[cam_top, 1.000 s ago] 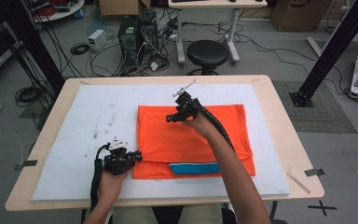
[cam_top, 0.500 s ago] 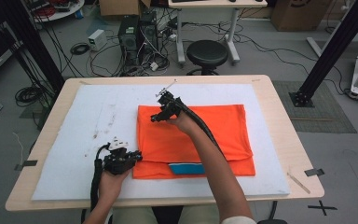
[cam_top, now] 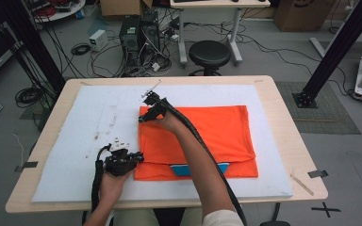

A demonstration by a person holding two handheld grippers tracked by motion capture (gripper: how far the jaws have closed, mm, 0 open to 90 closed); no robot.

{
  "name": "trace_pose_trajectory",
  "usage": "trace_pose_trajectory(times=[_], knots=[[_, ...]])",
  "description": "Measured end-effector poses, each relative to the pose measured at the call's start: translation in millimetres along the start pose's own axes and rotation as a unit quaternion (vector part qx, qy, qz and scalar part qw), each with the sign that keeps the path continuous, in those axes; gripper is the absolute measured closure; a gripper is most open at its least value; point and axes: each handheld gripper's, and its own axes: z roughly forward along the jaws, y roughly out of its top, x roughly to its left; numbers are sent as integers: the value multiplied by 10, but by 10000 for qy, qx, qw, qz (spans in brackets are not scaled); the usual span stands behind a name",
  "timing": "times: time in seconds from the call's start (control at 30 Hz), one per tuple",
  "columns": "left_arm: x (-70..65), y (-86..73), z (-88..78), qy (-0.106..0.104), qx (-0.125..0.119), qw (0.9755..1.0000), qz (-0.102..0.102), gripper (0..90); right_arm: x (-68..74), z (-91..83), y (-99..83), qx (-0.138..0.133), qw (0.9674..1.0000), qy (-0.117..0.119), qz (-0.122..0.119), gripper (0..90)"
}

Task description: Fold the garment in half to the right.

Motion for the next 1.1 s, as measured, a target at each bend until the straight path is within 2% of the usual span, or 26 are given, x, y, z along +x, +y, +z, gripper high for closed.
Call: trace_pose_trajectory(times=[0.07,0.17,0.23,0.3,0.43,0.53,0.63,0.73,0.8,1.0,1.1], knots=[[0,0,0,0,-5,10000,-5,833,41,57,27,43,10000,14,-35,457],[3,-1,2,-6,-20,10000,-10,833,84,133,51,124,9999,14,-107,468],[5,-2,1,-9,-19,10000,-2,832,104,179,51,251,9996,-66,-133,474],[5,-3,3,-8,-27,10000,-3,832,113,185,56,249,9995,-110,-143,497],[-2,-3,9,12,-51,10000,49,832,158,194,67,325,9982,-394,-299,577],[-4,-2,15,28,-74,10000,48,832,174,195,77,358,9976,-508,-312,657],[-7,0,16,85,-103,9999,109,832,188,194,90,390,9972,-528,-350,793],[-25,1,14,118,-154,9997,135,833,206,195,97,415,9968,-566,-375,819],[-22,3,7,104,-174,9997,120,833,206,187,97,419,9971,-554,-308,832],[-30,51,-34,8,-317,9995,96,833,174,129,63,256,9984,-473,-163,843],[-71,114,-47,9,-371,9991,189,833,143,48,59,140,9989,-437,-105,844]])
